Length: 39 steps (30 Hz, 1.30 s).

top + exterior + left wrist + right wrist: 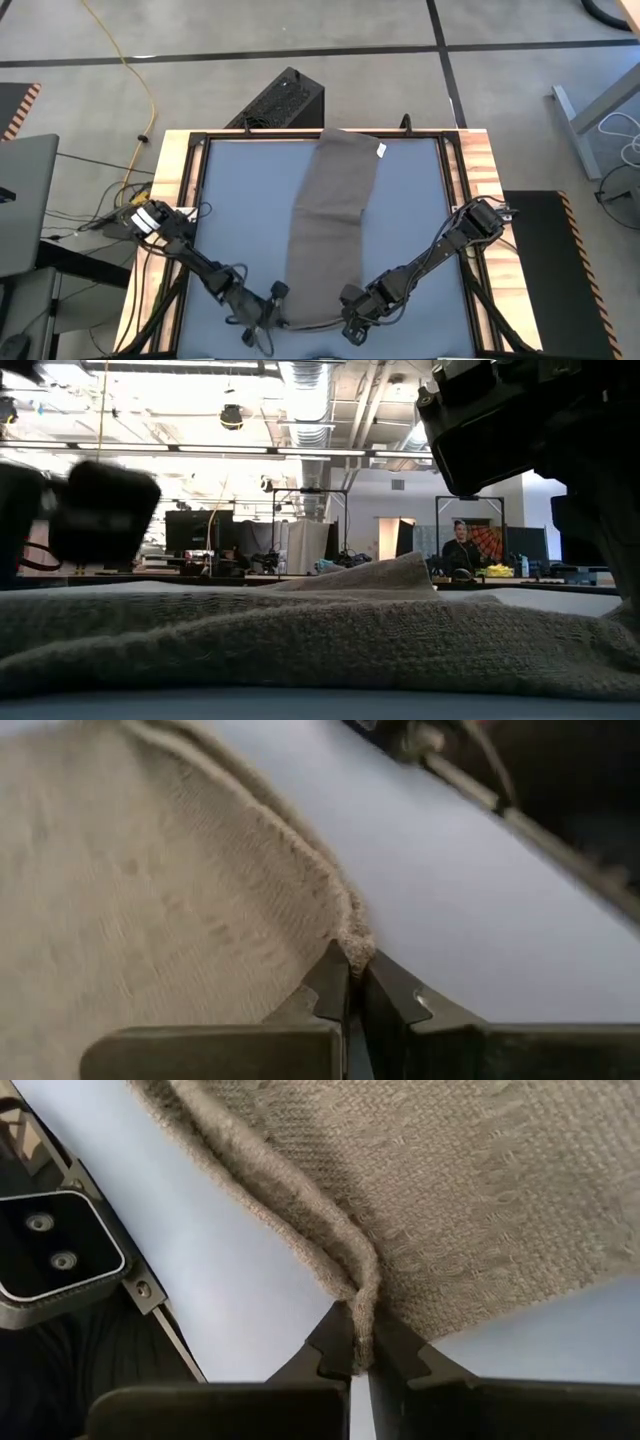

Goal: Roll towel
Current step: Roll the gray towel

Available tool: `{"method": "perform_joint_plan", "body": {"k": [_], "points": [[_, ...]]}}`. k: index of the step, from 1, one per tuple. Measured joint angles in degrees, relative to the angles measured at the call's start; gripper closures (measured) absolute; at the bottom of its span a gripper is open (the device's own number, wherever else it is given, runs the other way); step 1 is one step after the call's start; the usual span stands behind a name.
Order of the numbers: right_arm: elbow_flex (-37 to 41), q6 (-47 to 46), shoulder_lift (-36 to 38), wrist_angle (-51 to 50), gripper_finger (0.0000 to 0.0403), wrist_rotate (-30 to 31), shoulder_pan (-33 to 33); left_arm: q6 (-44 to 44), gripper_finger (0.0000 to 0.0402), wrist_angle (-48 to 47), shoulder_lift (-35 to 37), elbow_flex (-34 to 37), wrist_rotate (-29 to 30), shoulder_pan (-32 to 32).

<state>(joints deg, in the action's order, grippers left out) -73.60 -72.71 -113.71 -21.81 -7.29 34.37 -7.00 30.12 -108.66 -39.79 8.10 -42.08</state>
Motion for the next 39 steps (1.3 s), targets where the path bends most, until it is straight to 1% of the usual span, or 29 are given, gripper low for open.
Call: {"method": "perform_joint_plan", "body": {"k": [3,6,9,12,15,19,23,28,31,33,39], "points": [[0.0,-0.8,0.0,0.18,0.0372,0.15,0.0,-9.94,0.04,12.82,-0.16,6.57,-3.87,1.92],[-0.04,-1.36,0.0,-0.11,0.0372,0.01,-0.06,-20.23,0.0401,20.96,-0.09,10.75,-6.51,4.28],[-0.04,-2.6,0.02,-0.28,0.0372,-0.91,-0.04,-29.34,0.0401,22.31,0.19,11.83,-8.62,6.26],[-0.02,-4.07,0.02,-0.3,0.0372,-1.33,-0.08,-34.77,0.0401,22.57,0.3,11.5,-9.8,7.51],[-0.02,-4.45,0.02,-0.32,0.0368,-1.71,-0.35,-37.85,0.0401,21.86,0.28,10.14,-12.08,8.32],[0.0,-5.28,0.02,-0.36,0.0351,-1.73,-0.33,-41.29,0.0401,18.33,0.31,8.4,-13.77,8.95],[0.0,-5.88,0.02,-0.55,0.0332,-1.09,0.06,-41.41,0.0401,15.24,0.56,7.95,-14.23,8.64],[0.0,-7.01,0.04,-0.56,0.0321,-0.55,0.11,-41.36,0.0401,15.3,0.56,7.95,-14.26,8.24],[0.0,-8.28,0.04,-0.48,0.032,-0.54,0.32,-41.43,0.0401,14.32,0.6,7.95,-13.66,7.12],[0.0,-8.34,0.04,-0.39,0.032,-0.18,0.56,-41.49,0.0401,14.02,0.63,7.93,-12.15,6.24],[0.0,-8.48,0.04,-0.45,0.0319,-0.14,0.61,-43.3,0.0401,13.49,0.65,7.84,-9.67,5.81]]}}
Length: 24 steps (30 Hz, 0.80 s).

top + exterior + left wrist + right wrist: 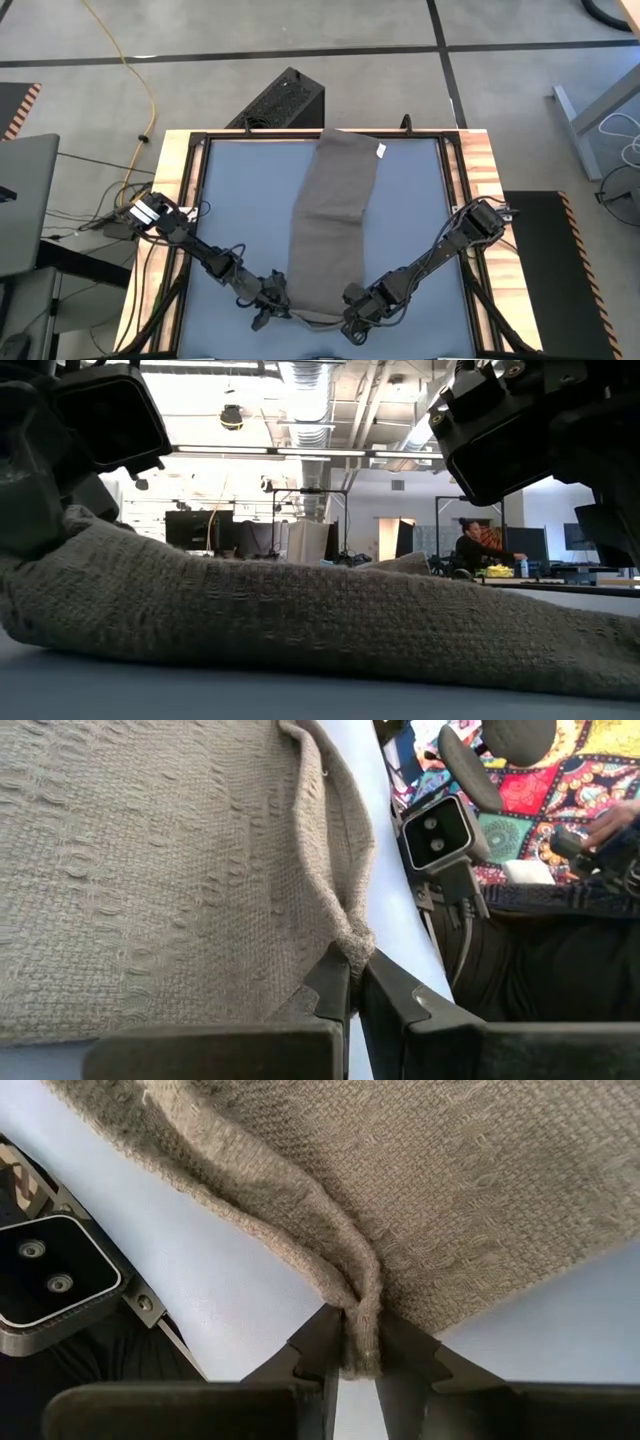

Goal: Roll towel
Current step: Roll the gray towel

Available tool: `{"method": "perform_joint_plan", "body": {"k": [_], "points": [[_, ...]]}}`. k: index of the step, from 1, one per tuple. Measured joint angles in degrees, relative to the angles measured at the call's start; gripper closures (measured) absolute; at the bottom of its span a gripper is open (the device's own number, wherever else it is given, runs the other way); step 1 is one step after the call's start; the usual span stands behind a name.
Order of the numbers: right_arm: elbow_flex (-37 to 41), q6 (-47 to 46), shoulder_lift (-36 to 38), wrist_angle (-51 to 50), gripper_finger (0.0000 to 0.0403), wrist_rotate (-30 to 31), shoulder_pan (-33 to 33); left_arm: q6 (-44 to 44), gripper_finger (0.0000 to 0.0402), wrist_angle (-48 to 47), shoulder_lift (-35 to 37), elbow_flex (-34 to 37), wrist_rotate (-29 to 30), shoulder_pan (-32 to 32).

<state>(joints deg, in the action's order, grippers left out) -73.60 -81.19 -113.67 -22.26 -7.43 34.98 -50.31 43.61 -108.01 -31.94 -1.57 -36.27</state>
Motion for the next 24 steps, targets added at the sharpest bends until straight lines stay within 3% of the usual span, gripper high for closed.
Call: {"method": "perform_joint_plan", "body": {"k": [3,13,24], "points": [[0.0,0.0,0.0,0.0,0.0319,-0.01,0.0,0.84,0.0401,-0.35,0.0,-0.07,0.93,-0.27],[0.0,2.22,0.02,0.16,0.0319,0.33,-0.31,18.85,0.0401,-11.2,-0.41,-3.66,2.25,-1.38],[-0.02,3.34,5.91,-6.8,0.0319,-0.06,0.61,17.7,0.0401,-11.7,-0.46,-4.28,3.64,-0.86]]}}
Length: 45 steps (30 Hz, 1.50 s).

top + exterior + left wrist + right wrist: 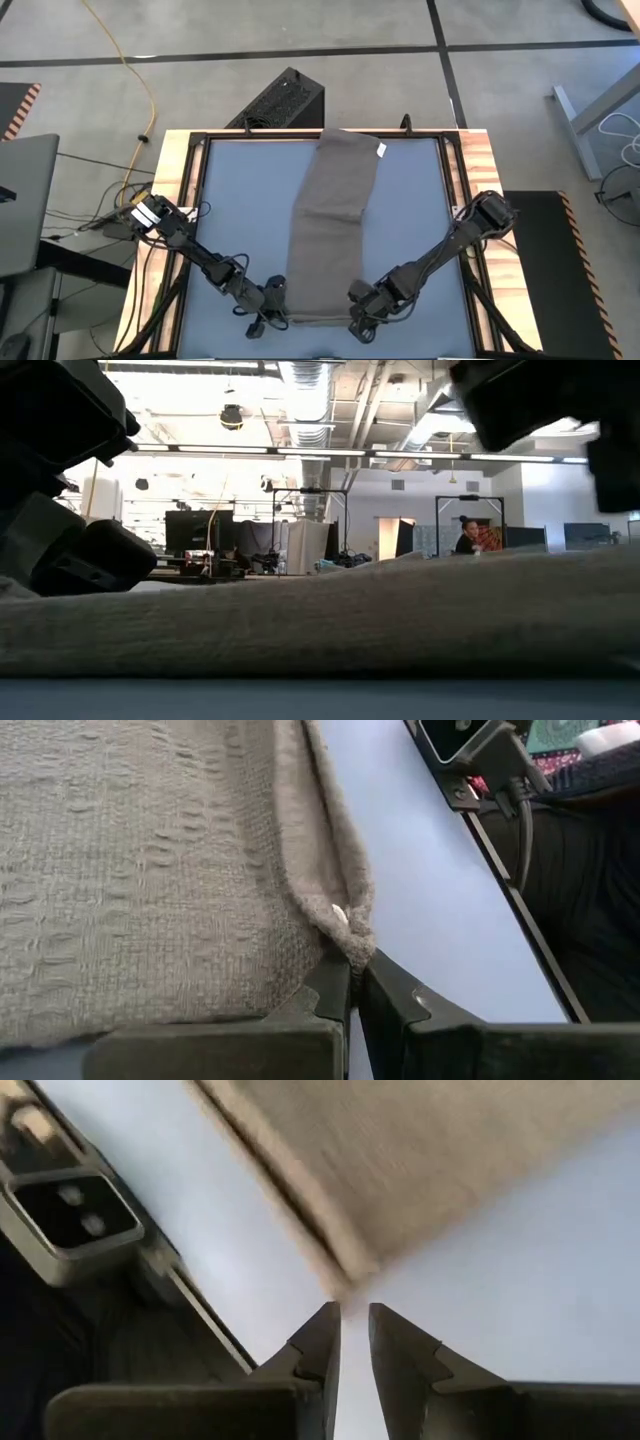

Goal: Roll towel
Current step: Roll the gray towel

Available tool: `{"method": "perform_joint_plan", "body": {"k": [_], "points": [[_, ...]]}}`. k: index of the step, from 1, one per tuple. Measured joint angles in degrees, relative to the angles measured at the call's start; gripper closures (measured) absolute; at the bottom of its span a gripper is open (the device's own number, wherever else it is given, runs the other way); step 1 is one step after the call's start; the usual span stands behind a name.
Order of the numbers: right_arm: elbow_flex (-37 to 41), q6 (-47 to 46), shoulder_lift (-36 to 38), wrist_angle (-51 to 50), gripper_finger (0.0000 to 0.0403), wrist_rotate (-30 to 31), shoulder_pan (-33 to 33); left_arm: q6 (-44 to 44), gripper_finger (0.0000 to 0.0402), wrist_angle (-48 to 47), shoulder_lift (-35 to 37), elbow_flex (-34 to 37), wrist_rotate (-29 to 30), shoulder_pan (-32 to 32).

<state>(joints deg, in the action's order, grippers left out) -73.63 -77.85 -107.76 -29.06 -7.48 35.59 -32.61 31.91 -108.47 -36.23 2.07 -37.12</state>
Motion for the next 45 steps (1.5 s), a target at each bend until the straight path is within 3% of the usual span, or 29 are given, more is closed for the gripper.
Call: {"method": "perform_joint_plan", "body": {"k": [6,15,18,22,27,38,45], "points": [[0.06,4.13,1.27,-2.19,0.0319,0.66,2.11,-4.22,0.0401,2.06,-0.02,0.05,0.37,0.76],[0.01,32.28,0.84,14.72,0.0319,11.29,7.39,-11.22,0.0401,2.51,0.95,0.02,-2.92,2.56],[-0.02,37.13,0.54,15.61,0.0319,15.59,9.25,-11.35,0.0401,2.09,1.66,0.09,-3.32,2.82],[0.04,37.89,-1.25,15.78,0.0319,17.33,9.35,-11.63,0.0401,1.99,1.7,0.09,-3.73,3.33],[-0.47,37.17,-6.23,17.06,0.0327,14.6,8.72,-11.4,0.0401,1.39,1.75,0.02,-3.68,3.53],[-2.16,37.36,-7.92,9.7,0.0392,15.36,9.03,-10.77,0.0401,1.5,1.73,0.04,-3.44,3.56],[-2.19,37.46,-7.83,6.23,0.038,17.29,8.48,-10.33,0.0401,1.46,1.73,0.04,-3.28,3.54]]}}
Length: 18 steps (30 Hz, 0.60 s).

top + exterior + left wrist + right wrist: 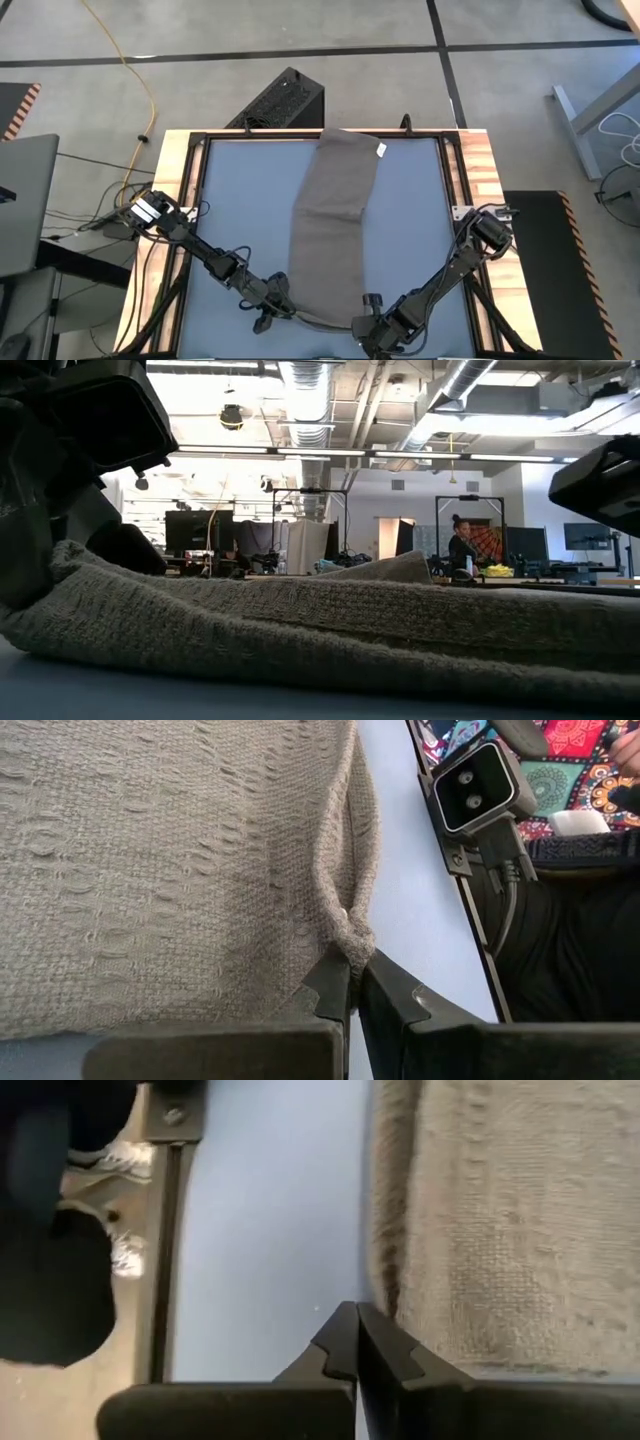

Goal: Roll towel
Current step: Roll the gray towel

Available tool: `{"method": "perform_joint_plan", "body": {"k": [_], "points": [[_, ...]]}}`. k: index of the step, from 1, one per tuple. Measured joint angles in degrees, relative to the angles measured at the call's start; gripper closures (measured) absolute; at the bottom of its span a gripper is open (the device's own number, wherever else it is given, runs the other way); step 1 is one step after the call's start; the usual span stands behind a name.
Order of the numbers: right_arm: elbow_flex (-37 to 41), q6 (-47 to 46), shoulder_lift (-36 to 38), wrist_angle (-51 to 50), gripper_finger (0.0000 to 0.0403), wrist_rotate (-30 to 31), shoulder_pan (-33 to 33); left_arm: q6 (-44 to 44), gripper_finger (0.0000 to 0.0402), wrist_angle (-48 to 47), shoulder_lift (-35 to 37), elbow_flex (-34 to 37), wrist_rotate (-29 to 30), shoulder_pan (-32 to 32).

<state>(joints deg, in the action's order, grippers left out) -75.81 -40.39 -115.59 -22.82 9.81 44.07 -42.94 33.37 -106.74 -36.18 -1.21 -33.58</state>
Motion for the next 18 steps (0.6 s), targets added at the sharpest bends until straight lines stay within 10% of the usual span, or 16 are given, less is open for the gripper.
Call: {"method": "perform_joint_plan", "body": {"k": [18], "points": [[0.02,0.36,4.83,-0.69,0.0383,4.06,-1.85,1.15,0.0402,-0.27,0.0,0.02,-0.04,0.0]]}}
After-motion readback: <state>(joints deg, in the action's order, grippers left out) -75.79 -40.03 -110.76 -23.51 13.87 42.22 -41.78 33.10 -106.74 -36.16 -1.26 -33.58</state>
